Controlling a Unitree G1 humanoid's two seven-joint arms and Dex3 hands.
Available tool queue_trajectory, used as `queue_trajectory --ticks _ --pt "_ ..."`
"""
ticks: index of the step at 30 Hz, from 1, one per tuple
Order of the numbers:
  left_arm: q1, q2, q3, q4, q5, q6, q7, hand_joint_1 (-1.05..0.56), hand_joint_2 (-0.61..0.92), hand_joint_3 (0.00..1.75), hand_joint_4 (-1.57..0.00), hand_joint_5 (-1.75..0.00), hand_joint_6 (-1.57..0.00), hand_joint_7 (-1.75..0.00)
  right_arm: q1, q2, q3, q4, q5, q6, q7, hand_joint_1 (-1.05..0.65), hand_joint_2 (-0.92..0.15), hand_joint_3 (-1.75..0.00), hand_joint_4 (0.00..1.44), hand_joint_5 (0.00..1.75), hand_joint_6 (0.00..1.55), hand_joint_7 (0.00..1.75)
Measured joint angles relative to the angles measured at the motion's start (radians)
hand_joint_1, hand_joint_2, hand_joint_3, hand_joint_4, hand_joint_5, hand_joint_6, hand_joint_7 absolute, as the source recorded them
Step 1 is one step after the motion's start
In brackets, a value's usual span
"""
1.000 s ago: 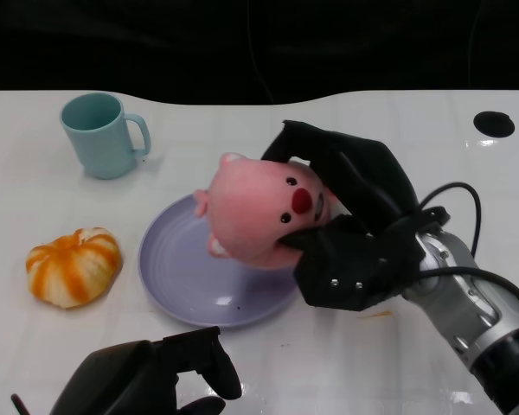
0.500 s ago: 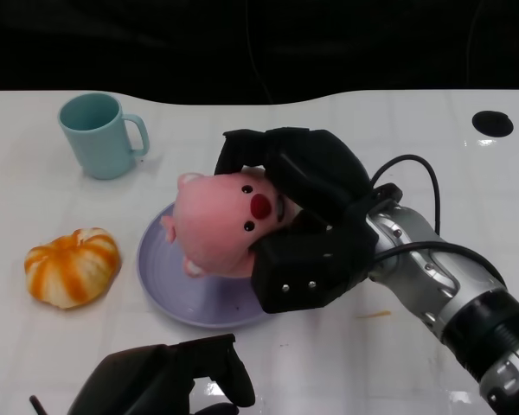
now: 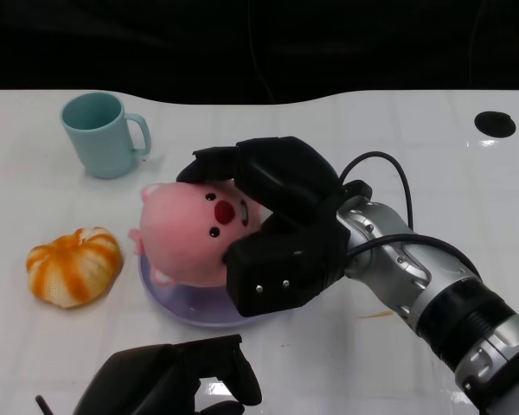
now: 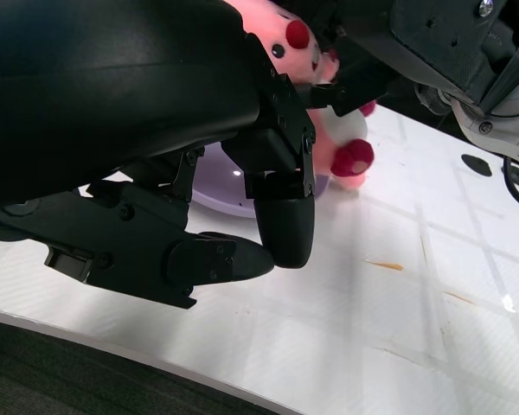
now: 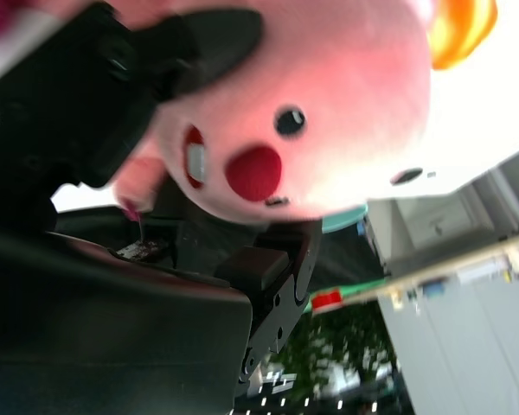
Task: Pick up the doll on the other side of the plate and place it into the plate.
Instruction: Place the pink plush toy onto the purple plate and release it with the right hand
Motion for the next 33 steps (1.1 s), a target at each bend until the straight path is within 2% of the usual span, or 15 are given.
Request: queue_trajectory --ticks 6,11,20,29,33 --pt "0.0 0.0 0.0 0.003 0.0 -0.002 0.001 -0.27 0.92 0.39 -0.64 -1.63 -0.68 -1.08 0.0 -0.016 0.009 -0.064 -0.002 0.053 0.125 -0.81 -0.92 -0.19 0.02 0.3 0.16 0.0" --pt "0.0 0.001 0.0 0.004 0.0 -0.001 0.001 -0.27 0.92 0.4 -0.65 -1.63 -0.68 -1.08 0.0 -0.042 0.014 -0.118 -0.007 0.09 0.208 -0.9 -0.92 -0.23 0.0 0.12 0.04 0.0" --pt "0.0 0.002 0.004 0.005 -0.002 -0.001 0.001 -0.27 0.92 0.38 -0.63 -1.64 -0.68 -1.08 0.003 -0.124 0.017 -0.216 -0.003 0.107 0.326 -0.98 -0.92 -0.25 0.01 0.1 0.04 0.01" --pt "-0.001 0.007 0.008 0.007 -0.003 0.0 0.0 -0.28 0.92 0.38 -0.62 -1.64 -0.68 -1.06 0.075 -0.243 -0.054 -0.397 0.11 0.063 0.417 -0.87 -0.92 -0.24 0.05 0.17 0.08 0.02" --pt "-0.004 0.009 0.009 0.007 -0.002 0.004 -0.003 -0.28 0.92 0.38 -0.62 -1.63 -0.68 -1.06 0.147 -0.315 -0.091 -0.476 0.149 0.03 0.442 -0.83 -0.92 -0.23 0.09 0.23 0.13 0.04"
